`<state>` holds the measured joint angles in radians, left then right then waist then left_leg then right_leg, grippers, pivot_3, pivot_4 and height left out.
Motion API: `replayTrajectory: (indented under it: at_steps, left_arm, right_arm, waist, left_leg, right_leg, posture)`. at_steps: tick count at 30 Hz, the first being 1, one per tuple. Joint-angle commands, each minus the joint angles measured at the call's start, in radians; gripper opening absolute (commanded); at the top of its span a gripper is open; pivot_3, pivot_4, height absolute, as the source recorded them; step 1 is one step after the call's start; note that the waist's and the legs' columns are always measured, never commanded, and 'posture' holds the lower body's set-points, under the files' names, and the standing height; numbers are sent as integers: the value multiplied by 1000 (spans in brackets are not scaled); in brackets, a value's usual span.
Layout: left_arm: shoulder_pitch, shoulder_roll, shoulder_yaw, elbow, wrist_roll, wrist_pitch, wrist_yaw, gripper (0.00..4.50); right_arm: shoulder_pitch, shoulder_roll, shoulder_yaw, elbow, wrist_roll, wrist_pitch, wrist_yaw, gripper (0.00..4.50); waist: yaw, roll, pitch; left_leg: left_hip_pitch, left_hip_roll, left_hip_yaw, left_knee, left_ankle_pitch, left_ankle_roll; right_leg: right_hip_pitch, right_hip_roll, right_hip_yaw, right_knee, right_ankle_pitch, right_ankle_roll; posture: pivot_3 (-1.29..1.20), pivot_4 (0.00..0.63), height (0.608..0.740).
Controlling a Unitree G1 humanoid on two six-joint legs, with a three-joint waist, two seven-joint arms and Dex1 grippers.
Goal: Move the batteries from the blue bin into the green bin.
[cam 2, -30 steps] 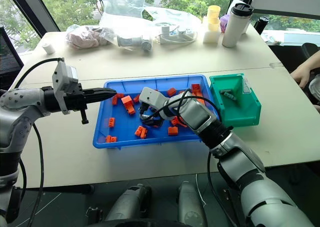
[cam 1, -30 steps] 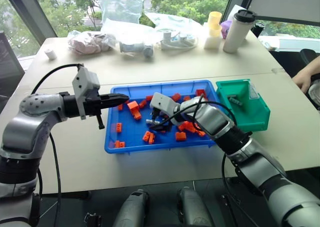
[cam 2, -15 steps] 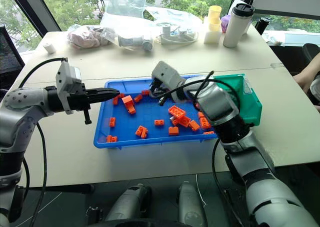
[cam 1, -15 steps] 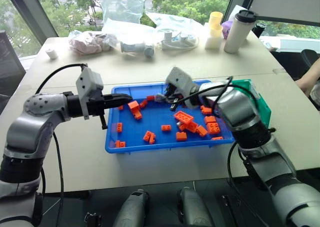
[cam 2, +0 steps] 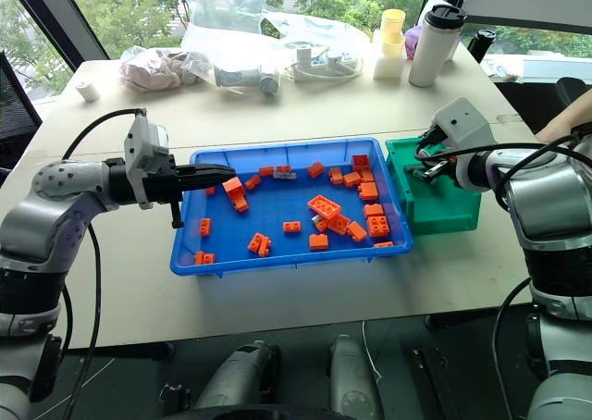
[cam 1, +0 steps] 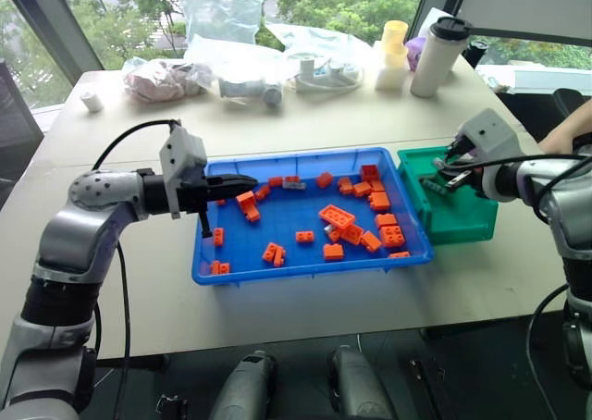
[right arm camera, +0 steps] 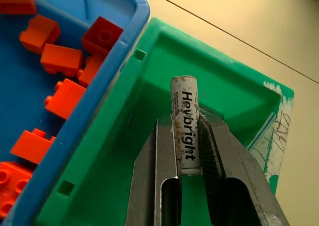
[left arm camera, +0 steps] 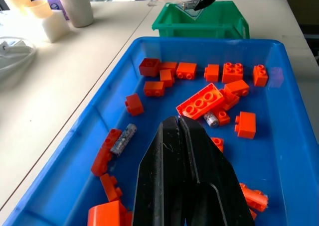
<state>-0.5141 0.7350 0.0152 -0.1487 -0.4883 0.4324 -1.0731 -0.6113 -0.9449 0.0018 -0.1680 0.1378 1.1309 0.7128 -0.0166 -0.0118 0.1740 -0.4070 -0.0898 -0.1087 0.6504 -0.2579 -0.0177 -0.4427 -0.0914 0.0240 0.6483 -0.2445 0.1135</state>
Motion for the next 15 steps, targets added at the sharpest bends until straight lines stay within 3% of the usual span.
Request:
replayTrajectory:
  at_steps: [1, 2, 3, 9, 15]
  left_arm:
    - [-25, 0, 9, 0, 7, -26, -10, 0]
    - [-27, -1, 9, 3, 8, -28, -11, 0]
    - [-29, -1, 9, 6, 9, -29, -12, 0]
    - [-32, 6, 15, 7, 12, -27, -17, 0]
    - [-44, 5, 17, 11, 18, -25, -17, 0]
  right_arm:
    - [28, -19, -51, -34, 25, -30, 11, 32]
    - [35, -18, -57, -35, 32, -33, 12, 32]
    - [41, -19, -60, -37, 37, -38, 14, 1083]
    - [-51, -10, -31, -64, 56, -98, 23, 3881]
    - [-235, 167, 60, -69, 141, -78, 57, 3881]
  waist:
    - [2, 0, 0]
    - [3, 0, 0]
    - [3, 0, 0]
    - [2, 0, 0]
    - [-2, 0, 0]
  left_leg:
    - [0, 0, 0, 0, 0, 0]
    - [0, 0, 0, 0, 0, 0]
    - [0, 0, 0, 0, 0, 0]
    - [0, 0, 0, 0, 0, 0]
    - [0, 1, -1, 0, 0, 0]
  right_leg:
    - [0, 0, 0, 0, 0, 0]
    - [0, 0, 0, 0, 0, 0]
    - [0, 0, 0, 0, 0, 0]
    - [0, 0, 0, 0, 0, 0]
    - [0, 2, 0, 0, 0, 0]
  posture:
    - [0, 150, 740]
    - [0, 150, 740]
    - [0, 150, 740]
    - [0, 150, 740]
    - [0, 150, 740]
